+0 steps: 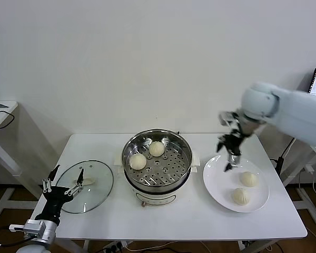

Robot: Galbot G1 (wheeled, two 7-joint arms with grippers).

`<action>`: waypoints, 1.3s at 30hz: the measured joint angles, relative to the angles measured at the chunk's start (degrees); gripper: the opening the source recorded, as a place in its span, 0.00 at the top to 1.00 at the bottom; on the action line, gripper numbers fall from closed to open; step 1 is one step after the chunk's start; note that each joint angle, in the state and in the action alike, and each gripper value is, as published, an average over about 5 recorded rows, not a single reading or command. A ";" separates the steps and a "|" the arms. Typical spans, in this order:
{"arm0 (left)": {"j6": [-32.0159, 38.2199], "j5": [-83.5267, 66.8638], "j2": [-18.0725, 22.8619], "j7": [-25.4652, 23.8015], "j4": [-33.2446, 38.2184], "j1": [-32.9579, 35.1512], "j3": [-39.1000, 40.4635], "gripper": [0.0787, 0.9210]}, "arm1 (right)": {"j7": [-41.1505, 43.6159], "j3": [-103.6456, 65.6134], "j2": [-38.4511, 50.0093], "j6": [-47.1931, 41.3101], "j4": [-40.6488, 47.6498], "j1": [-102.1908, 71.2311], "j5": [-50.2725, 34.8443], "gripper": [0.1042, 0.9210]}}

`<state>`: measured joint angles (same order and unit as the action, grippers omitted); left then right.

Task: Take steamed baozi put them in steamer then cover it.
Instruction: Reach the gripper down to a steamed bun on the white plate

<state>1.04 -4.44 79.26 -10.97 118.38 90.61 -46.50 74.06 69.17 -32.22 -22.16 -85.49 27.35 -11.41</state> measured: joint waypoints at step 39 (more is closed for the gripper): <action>0.46 1.01 0.52 0.12 -1.46 0.19 1.08 0.12 | -3.88 -22.33 -1.93 6.04 9.45 -30.91 19.16 0.12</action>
<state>1.49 -3.43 79.79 -10.85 116.92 90.80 -45.42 70.18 46.83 -34.15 -16.12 -76.04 -3.56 7.75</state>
